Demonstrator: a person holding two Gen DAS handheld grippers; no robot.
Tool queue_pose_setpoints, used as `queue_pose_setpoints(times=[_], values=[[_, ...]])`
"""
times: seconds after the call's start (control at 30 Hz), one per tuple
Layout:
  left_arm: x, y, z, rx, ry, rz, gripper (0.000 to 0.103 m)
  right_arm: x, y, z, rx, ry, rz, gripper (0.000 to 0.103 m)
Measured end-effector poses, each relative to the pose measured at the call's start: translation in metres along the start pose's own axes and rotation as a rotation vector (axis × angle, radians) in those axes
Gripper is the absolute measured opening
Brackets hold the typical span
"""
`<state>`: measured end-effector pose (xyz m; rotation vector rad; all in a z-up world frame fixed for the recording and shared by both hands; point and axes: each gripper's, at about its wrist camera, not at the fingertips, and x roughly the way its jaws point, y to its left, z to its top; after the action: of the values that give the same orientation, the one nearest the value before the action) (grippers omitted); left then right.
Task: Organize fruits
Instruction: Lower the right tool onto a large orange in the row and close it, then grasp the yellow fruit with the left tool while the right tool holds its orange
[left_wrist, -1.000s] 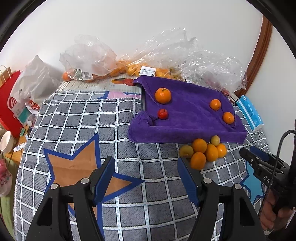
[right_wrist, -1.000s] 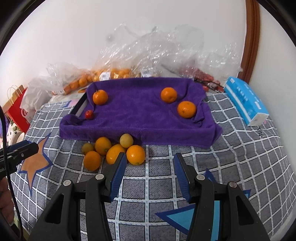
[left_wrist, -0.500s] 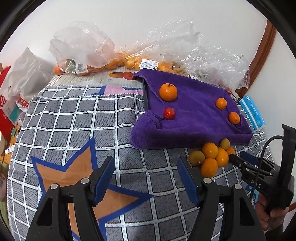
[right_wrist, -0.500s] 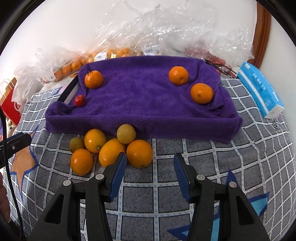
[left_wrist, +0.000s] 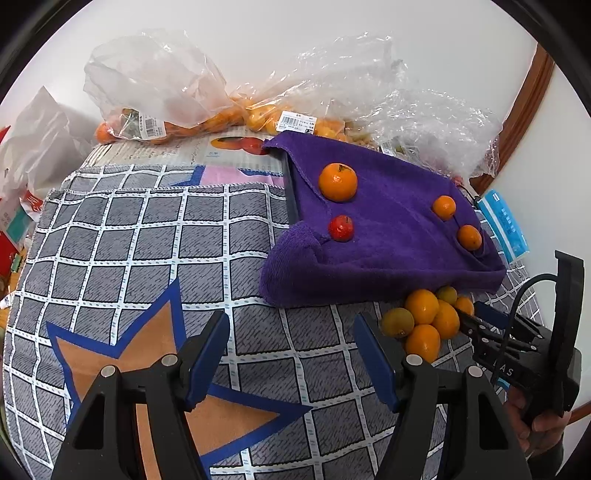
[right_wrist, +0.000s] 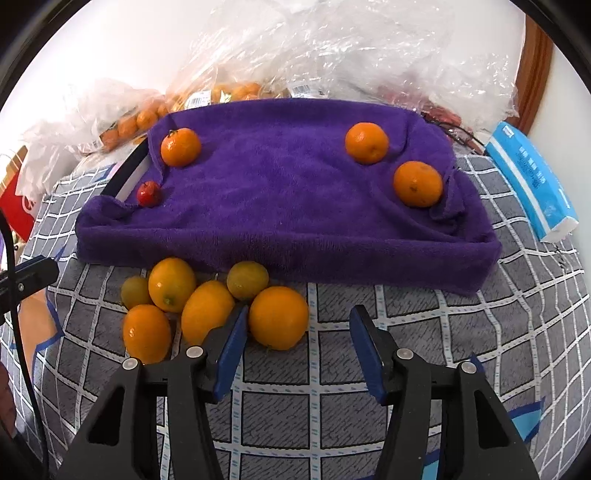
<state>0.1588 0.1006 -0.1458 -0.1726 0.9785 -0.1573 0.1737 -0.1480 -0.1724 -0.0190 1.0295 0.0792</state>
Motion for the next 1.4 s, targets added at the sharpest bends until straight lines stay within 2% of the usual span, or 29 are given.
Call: queue_pose_setpoints(times=[0.13, 0.17, 0.23, 0.3, 0.77, 1.4], values=[[0.002, 0.001, 0.001, -0.003, 0.003, -0.001, 0.068, 0.001, -0.004, 0.001, 0.011, -0.010, 0.012, 0.054], [0.002, 0.001, 0.001, -0.003, 0.002, 0.000, 0.068, 0.001, -0.004, 0.001, 0.008, -0.010, 0.020, 0.052], [0.002, 0.001, 0.001, -0.004, 0.001, 0.001, 0.068, 0.000, -0.002, 0.000, -0.006, -0.008, 0.041, 0.036], [0.002, 0.001, 0.001, -0.006, 0.002, 0.002, 0.068, -0.001, 0.002, -0.002, -0.023, -0.010, 0.047, 0.032], [-0.005, -0.004, -0.001, -0.006, -0.004, 0.009, 0.068, -0.018, -0.002, -0.012, -0.057, -0.033, 0.040, 0.032], [-0.001, 0.007, -0.002, -0.052, 0.018, 0.040, 0.068, -0.007, -0.002, -0.015, -0.066, -0.005, 0.044, 0.034]])
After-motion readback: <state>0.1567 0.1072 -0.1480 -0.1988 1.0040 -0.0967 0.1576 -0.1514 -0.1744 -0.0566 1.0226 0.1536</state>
